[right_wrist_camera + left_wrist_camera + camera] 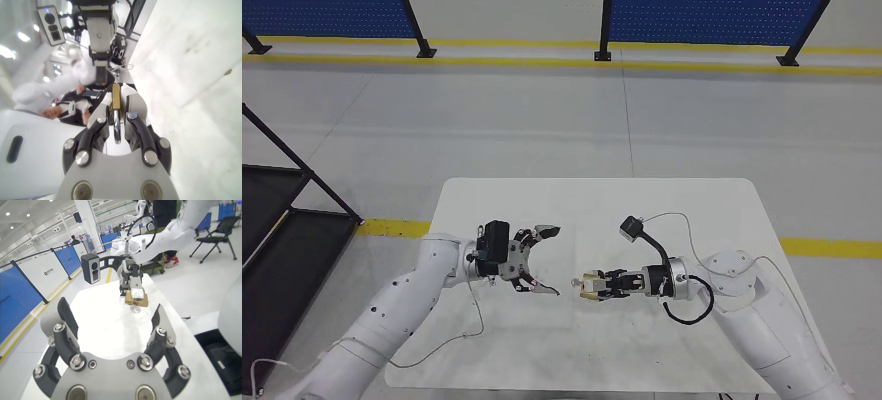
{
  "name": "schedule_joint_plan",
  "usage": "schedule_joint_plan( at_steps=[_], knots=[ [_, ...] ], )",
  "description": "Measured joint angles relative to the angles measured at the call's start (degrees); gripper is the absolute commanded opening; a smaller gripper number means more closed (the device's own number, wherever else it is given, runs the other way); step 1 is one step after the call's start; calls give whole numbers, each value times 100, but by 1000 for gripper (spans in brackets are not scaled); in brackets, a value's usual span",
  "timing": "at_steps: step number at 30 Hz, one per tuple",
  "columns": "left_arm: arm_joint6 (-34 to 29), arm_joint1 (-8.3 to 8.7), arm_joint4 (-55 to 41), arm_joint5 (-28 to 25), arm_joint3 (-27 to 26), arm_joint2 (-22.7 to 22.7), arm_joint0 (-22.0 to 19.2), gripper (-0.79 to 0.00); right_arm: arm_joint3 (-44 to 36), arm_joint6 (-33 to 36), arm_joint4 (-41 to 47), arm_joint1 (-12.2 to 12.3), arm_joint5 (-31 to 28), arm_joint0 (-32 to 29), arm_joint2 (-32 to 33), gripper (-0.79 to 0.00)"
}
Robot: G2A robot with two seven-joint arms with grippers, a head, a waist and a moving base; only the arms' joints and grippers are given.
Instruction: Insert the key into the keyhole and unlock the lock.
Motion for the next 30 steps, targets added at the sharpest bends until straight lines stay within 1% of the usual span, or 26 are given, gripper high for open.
schedule_joint_plan(
  at_steps=[3, 6, 9, 13, 15, 19, 24, 27, 30],
  knots=[
    [-155, 113, -431, 18, 171, 386, -187, 0, 0, 0, 0, 0, 0, 0, 0, -785],
    [-362, 228, -957, 20, 218, 787, -333, 0, 0, 0, 0, 0, 0, 0, 0, -785],
    [-719, 382, -1834, 19, 228, 1266, -530, 0, 0, 0, 0, 0, 0, 0, 0, -785],
    [-1462, 573, -3283, 19, 141, 1862, -823, 0, 0, 0, 0, 0, 0, 0, 0, -785],
    [-1528, 584, -3571, 19, 134, 1900, -836, 0, 0, 0, 0, 0, 0, 0, 0, -785],
    [-1468, 579, -3354, 19, 137, 1884, -827, 0, 0, 0, 0, 0, 0, 0, 0, -785],
    [-1499, 576, -3377, 23, 118, 1888, -813, 0, 0, 0, 0, 0, 0, 0, 0, -785],
    [-1687, 566, -3856, 19, 79, 1925, -776, 0, 0, 0, 0, 0, 0, 0, 0, -785],
    [-2298, 598, -4629, 19, 70, 2123, -851, 0, 0, 0, 0, 0, 0, 0, 0, -785]
  ],
)
